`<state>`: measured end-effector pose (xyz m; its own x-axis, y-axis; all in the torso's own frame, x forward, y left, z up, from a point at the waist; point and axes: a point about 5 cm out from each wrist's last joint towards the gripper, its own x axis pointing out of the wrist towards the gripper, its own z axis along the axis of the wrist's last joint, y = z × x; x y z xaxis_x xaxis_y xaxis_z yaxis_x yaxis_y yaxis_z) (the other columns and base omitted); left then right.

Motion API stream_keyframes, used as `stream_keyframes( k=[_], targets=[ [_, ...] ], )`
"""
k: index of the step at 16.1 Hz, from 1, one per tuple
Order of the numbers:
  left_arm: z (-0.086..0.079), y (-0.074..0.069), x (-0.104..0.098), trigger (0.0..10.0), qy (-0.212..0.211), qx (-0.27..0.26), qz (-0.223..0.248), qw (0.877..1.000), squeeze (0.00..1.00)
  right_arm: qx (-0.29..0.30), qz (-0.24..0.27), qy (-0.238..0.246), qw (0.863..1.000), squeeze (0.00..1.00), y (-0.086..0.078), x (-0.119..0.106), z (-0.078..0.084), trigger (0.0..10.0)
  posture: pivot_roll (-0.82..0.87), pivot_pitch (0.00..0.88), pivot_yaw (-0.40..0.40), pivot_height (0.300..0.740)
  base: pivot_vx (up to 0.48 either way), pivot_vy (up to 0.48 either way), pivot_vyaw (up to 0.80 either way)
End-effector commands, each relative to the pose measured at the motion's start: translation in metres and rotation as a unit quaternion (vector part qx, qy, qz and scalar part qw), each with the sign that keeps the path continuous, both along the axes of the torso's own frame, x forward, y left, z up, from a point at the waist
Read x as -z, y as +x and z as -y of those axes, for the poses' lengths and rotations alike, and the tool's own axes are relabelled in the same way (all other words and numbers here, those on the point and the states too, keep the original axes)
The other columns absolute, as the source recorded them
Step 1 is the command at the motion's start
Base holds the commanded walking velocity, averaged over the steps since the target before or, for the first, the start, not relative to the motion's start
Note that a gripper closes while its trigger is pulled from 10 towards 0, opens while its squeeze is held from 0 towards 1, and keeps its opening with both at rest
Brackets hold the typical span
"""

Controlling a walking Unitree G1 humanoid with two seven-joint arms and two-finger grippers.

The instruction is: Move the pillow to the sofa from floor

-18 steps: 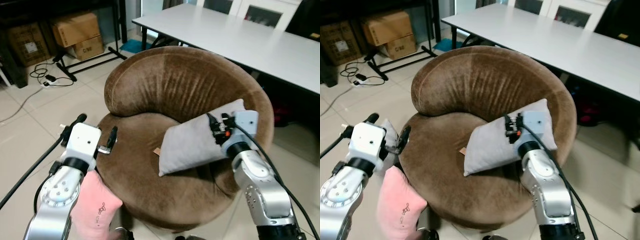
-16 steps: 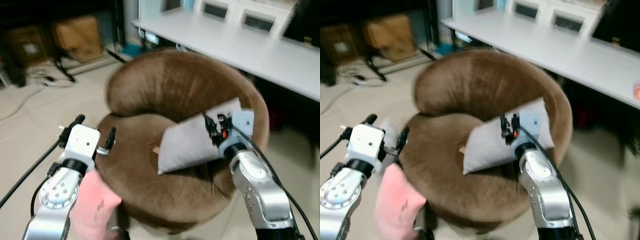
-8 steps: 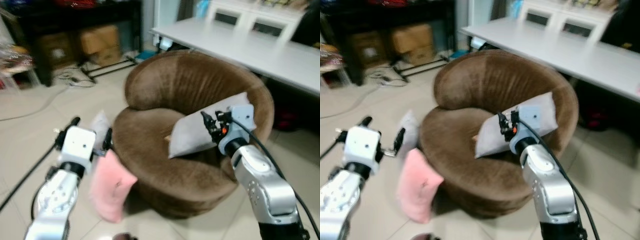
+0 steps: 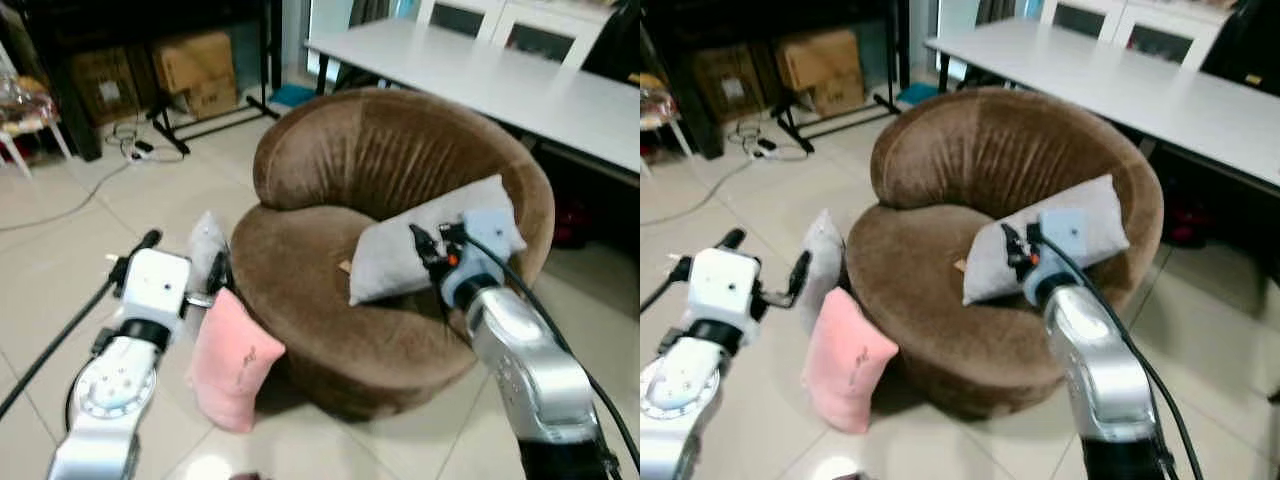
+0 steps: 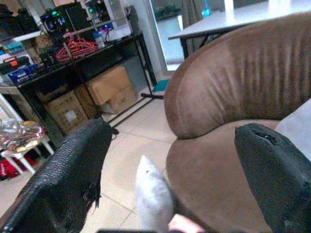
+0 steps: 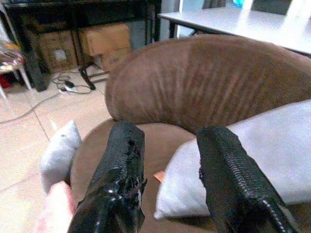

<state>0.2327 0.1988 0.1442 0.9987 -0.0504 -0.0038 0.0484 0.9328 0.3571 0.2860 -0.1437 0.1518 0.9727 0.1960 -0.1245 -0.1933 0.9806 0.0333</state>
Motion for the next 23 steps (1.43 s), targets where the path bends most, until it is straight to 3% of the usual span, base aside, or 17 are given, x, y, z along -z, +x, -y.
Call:
stream_keyframes(
  k=[1,5,15,16,17,19,21,22,23],
  targets=[
    [0.004,0.001,-0.001,10.0,-0.007,0.010,0.000,1.000,0.00,0.005,-0.002,-0.016,1.000,0.00,-0.001,-0.002,0.010,10.0,-0.02,0.000,-0.048,0.740,0.000,0.375,0.00],
    [0.004,0.002,-0.001,10.0,-0.006,0.010,0.001,1.000,0.00,0.021,0.031,-0.075,0.997,0.00,0.002,-0.009,0.015,10.0,-0.02,0.000,-0.046,0.740,0.000,0.372,0.00],
    [0.006,0.002,-0.005,10.0,-0.010,0.011,0.009,1.000,0.00,-0.017,0.015,0.016,1.000,0.00,-0.005,-0.004,-0.002,10.0,-0.03,0.000,-0.039,0.740,0.000,0.299,0.00],
    [0.006,0.002,-0.005,10.0,-0.012,0.011,0.008,1.000,0.00,-0.017,0.008,0.021,1.000,0.35,-0.006,-0.001,-0.002,10.0,-0.03,0.000,-0.039,0.740,0.000,0.000,0.00],
    [0.007,0.002,-0.004,10.0,-0.012,0.013,0.004,1.000,0.00,-0.030,0.005,0.013,0.999,1.00,-0.008,0.001,-0.004,10.0,-0.03,0.000,-0.039,0.740,0.000,0.000,0.00],
    [0.007,0.002,-0.005,10.0,-0.019,0.016,0.006,1.000,0.00,-0.044,0.033,-0.015,0.998,1.00,-0.008,-0.004,-0.009,10.0,-0.02,0.000,-0.039,0.740,0.000,0.000,0.80],
    [0.006,0.001,-0.006,10.0,-0.025,0.015,0.007,1.000,0.00,-0.056,0.049,0.018,0.997,1.00,-0.009,-0.009,-0.013,10.0,-0.02,0.000,-0.038,0.740,0.000,0.000,0.80],
    [0.006,0.002,-0.006,10.0,-0.027,0.015,0.007,0.999,0.08,-0.054,0.067,0.013,0.996,1.00,-0.010,-0.011,-0.011,10.0,-0.03,0.000,-0.037,0.740,0.000,0.000,0.69],
    [0.006,0.002,-0.006,10.0,-0.027,0.015,0.007,0.999,0.08,-0.053,0.068,0.009,0.996,1.00,-0.010,-0.011,-0.010,10.0,-0.03,0.000,-0.037,0.740,0.000,0.000,0.69]
  ],
)
